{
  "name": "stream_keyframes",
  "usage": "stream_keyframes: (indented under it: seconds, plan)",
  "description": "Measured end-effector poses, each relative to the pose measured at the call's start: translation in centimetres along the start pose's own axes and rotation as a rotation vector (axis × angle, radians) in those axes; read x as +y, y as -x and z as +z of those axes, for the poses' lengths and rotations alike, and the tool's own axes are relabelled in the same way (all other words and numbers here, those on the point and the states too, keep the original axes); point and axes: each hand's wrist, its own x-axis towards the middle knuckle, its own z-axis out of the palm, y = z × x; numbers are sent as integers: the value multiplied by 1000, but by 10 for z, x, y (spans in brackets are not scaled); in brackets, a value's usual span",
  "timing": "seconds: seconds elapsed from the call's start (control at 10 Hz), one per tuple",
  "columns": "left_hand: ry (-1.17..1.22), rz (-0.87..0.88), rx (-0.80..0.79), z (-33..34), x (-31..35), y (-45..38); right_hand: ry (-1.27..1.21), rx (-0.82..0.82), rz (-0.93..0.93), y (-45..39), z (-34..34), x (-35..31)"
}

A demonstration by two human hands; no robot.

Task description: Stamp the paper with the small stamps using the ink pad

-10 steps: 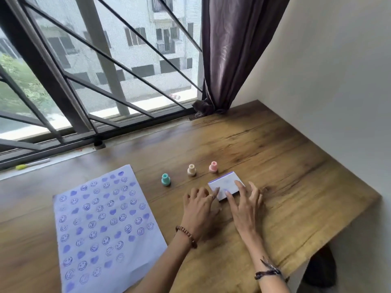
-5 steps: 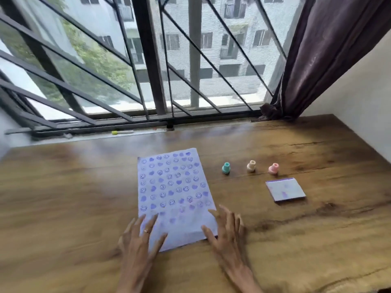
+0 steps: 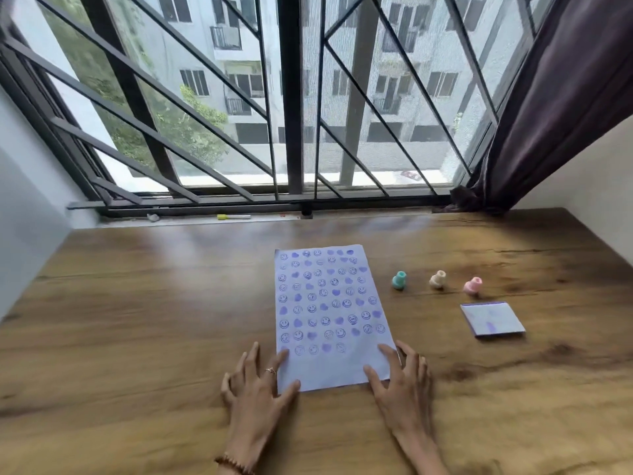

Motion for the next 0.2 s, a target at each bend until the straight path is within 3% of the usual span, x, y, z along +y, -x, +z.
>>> stream_keyframes:
  seconds: [0.2]
  plan:
    - [122, 81, 66, -5, -2, 2, -132, -5, -7, -4, -7, -9]
